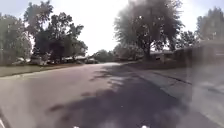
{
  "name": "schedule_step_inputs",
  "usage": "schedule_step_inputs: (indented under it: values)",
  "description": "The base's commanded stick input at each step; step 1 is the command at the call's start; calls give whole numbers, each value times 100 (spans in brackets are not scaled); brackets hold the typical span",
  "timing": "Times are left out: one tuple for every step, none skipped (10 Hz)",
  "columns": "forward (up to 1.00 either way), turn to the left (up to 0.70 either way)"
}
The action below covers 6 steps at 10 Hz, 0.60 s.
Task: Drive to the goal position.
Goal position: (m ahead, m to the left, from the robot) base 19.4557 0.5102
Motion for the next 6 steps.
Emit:
schedule_step_inputs:
  values:
    - [69, 3]
    - [69, 3]
    - [69, 3]
    - [69, 3]
    - [69, 3]
    - [69, -4]
